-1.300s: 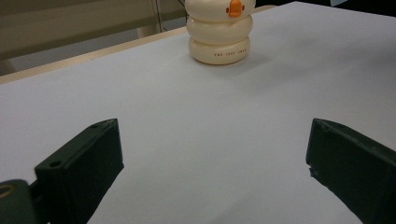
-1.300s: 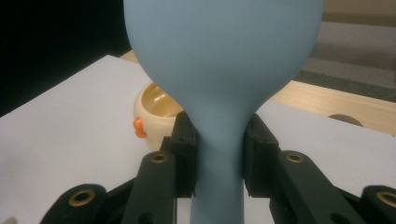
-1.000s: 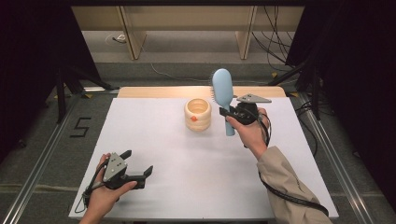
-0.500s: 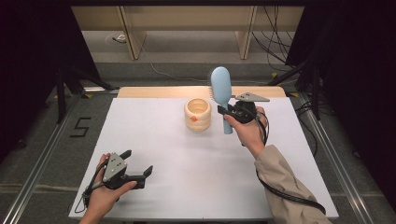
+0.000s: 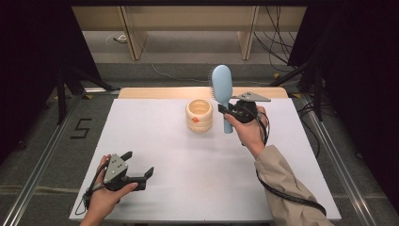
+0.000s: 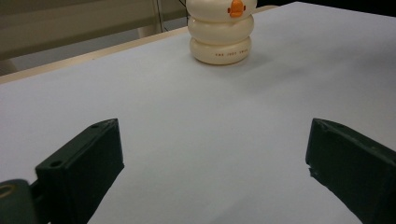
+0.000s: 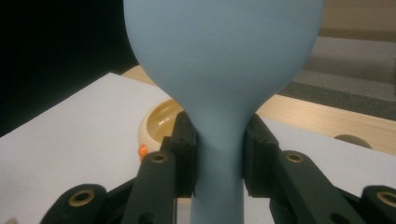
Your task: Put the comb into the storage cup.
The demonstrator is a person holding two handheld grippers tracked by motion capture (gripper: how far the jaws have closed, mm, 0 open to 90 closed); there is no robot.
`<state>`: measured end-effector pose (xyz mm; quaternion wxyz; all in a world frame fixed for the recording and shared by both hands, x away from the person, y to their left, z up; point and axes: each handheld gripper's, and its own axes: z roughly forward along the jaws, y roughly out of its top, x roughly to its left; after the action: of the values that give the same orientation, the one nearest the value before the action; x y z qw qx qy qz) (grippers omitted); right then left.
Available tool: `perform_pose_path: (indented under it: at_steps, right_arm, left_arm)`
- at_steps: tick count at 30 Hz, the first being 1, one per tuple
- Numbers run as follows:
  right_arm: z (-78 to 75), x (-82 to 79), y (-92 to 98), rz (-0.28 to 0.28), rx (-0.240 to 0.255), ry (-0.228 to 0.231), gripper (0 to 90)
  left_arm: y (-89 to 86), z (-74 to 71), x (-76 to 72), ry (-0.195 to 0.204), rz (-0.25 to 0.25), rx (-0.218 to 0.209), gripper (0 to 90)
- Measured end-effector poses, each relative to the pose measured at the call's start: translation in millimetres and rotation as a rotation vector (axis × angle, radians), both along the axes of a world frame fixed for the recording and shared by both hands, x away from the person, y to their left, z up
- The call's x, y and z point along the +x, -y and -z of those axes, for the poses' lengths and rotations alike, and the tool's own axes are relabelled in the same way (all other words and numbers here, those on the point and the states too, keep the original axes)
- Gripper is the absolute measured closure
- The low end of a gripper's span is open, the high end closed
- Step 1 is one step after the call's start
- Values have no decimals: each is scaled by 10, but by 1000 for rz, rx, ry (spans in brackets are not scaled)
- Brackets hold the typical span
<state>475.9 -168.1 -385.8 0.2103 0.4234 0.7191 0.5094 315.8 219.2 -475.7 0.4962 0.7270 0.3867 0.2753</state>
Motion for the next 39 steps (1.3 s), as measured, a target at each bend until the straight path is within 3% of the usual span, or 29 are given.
perform_pose_path:
  at_steps: [39]
  right_arm:
    - [-53,73,-83,10,30,43,702]
  left_arm:
    - [2,0,6,-2,1,-1,35]
